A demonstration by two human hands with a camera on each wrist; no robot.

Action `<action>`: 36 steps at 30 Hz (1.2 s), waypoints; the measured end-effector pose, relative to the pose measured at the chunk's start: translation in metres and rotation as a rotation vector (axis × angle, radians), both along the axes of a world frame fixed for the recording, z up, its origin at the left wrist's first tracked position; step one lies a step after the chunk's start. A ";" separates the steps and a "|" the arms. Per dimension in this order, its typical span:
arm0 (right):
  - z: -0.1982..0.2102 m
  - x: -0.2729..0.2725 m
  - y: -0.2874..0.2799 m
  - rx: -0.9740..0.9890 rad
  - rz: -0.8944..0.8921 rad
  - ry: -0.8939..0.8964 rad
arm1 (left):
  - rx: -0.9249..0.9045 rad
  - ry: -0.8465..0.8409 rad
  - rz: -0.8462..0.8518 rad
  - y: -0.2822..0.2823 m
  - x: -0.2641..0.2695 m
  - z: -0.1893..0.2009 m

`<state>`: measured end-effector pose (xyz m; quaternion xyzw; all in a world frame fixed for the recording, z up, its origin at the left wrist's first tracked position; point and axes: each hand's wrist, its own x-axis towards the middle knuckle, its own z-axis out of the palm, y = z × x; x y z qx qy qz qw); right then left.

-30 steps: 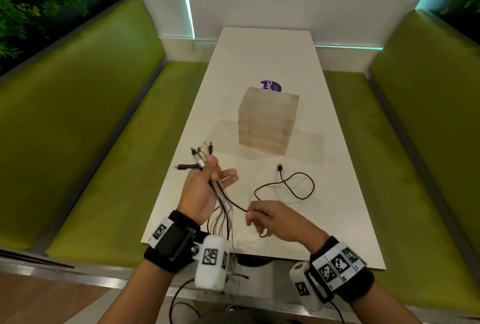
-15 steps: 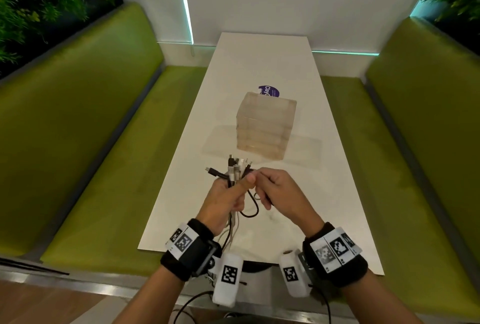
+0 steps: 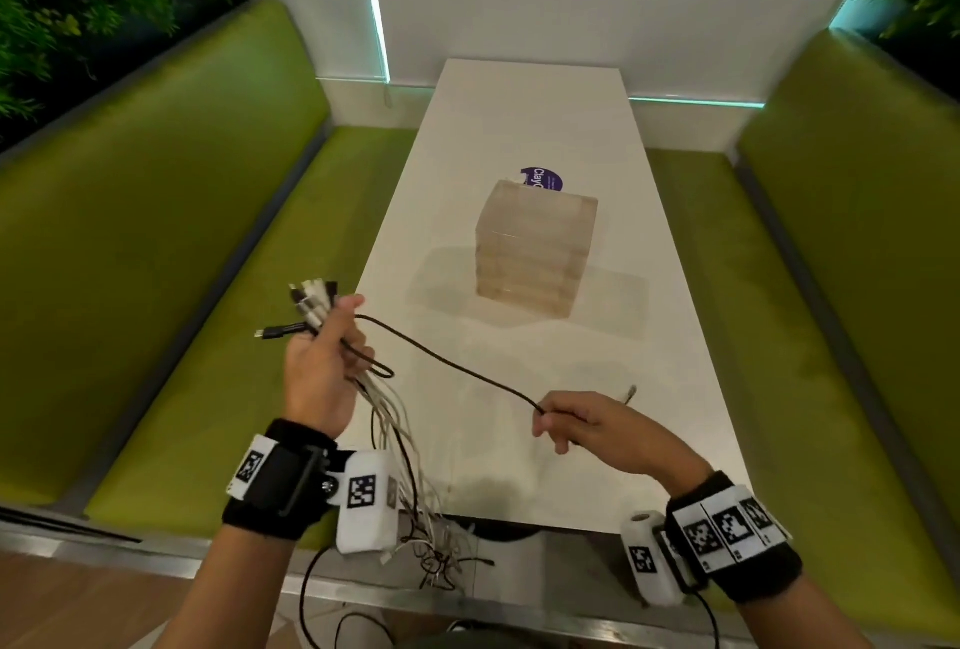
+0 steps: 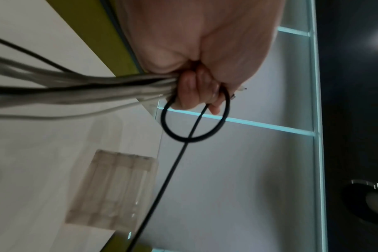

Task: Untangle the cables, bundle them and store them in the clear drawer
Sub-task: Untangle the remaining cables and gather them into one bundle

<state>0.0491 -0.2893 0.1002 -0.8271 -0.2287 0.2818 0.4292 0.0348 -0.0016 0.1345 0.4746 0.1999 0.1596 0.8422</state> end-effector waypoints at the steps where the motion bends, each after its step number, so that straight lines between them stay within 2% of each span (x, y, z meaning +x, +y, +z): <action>1: -0.002 0.001 -0.004 -0.001 -0.016 -0.008 | 0.029 -0.001 0.019 0.003 0.001 -0.002; 4: 0.006 0.002 -0.001 0.066 -0.048 -0.068 | 0.190 0.025 -0.095 -0.007 0.001 -0.010; 8: 0.026 0.005 0.022 0.246 -0.062 0.000 | 0.453 0.027 -0.481 -0.047 -0.007 -0.011; 10: 0.035 0.007 0.033 0.346 -0.055 0.081 | 0.500 0.005 -0.620 -0.065 -0.012 -0.007; 12: 0.040 0.008 0.041 0.415 -0.034 0.148 | 0.460 -0.030 -0.698 -0.073 -0.015 -0.006; 18: 0.037 0.000 0.050 0.438 -0.032 0.288 | 0.368 -0.008 -0.608 -0.070 -0.016 -0.007; 21: 0.029 -0.004 0.054 0.410 -0.018 0.255 | 0.337 0.002 -0.554 -0.069 -0.015 -0.004; 25: 0.010 -0.008 0.047 0.268 0.101 0.156 | 0.154 0.023 -0.328 -0.046 -0.005 0.001; 28: -0.008 -0.013 0.037 0.094 0.164 0.161 | 0.075 0.004 -0.193 -0.022 0.000 0.005; 30: -0.020 -0.020 0.035 0.028 0.182 0.191 | 0.078 0.011 -0.158 -0.014 0.000 0.006; 33: -0.023 -0.030 0.039 -0.039 0.266 0.142 | 0.078 0.008 -0.137 -0.015 -0.002 0.005; 36: -0.014 -0.039 0.045 0.037 0.389 0.271 | 0.076 0.006 -0.124 -0.019 -0.003 0.003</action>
